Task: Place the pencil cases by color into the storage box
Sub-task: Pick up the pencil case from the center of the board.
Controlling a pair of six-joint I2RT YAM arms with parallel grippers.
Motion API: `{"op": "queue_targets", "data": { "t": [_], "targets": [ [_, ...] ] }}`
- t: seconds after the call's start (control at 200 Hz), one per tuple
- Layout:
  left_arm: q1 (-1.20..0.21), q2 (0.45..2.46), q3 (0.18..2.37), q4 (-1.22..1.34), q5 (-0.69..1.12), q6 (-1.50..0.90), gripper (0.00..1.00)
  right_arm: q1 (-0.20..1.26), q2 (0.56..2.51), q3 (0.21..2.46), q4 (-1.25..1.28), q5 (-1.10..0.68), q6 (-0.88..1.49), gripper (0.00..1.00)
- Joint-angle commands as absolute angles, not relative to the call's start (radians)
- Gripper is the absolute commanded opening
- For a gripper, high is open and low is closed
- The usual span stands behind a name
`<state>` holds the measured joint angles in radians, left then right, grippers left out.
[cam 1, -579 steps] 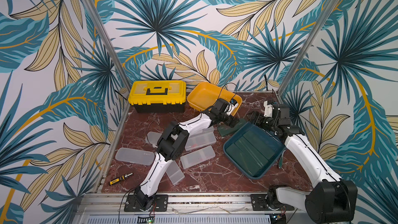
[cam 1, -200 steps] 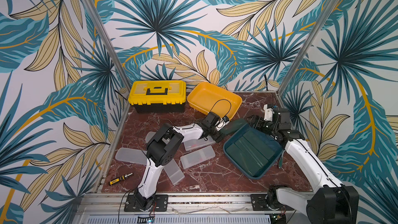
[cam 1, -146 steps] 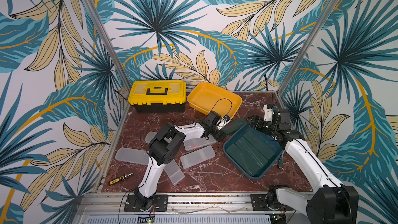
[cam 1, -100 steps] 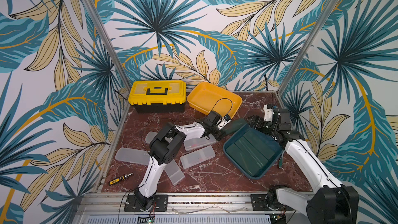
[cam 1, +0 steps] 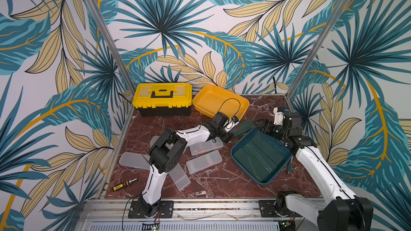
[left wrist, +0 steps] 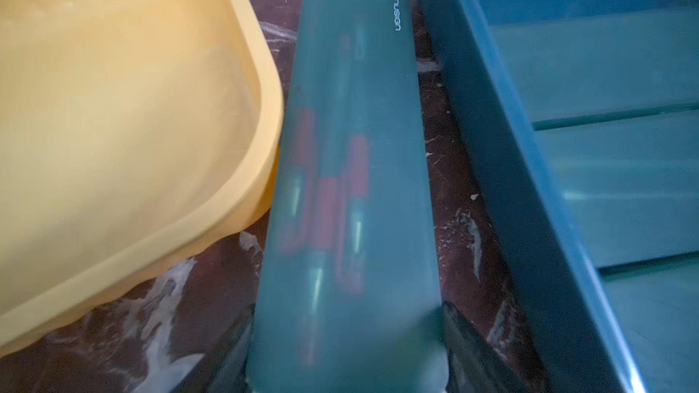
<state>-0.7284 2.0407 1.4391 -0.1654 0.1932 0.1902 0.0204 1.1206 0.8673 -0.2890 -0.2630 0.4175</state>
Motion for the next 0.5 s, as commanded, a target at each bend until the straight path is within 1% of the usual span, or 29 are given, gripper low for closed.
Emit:
{"op": "queue_targets", "data": {
  "t": [0.0,0.275,0.496],
  "targets": [
    [-0.725,1.946,1.406,-0.173,0.169,0.198,0.67,0.025,1.103,0.842,-0.278,-0.266,0.413,0.87],
    [-0.724,1.868,1.388,-0.268,0.17,0.194,0.67,0.025,1.097,0.835,-0.272,-0.268,0.418,0.87],
    [-0.725,1.844,1.351,-0.282,0.232,0.177,0.68,0.025,1.102,0.827,-0.271,-0.268,0.425,0.87]
  ]
}}
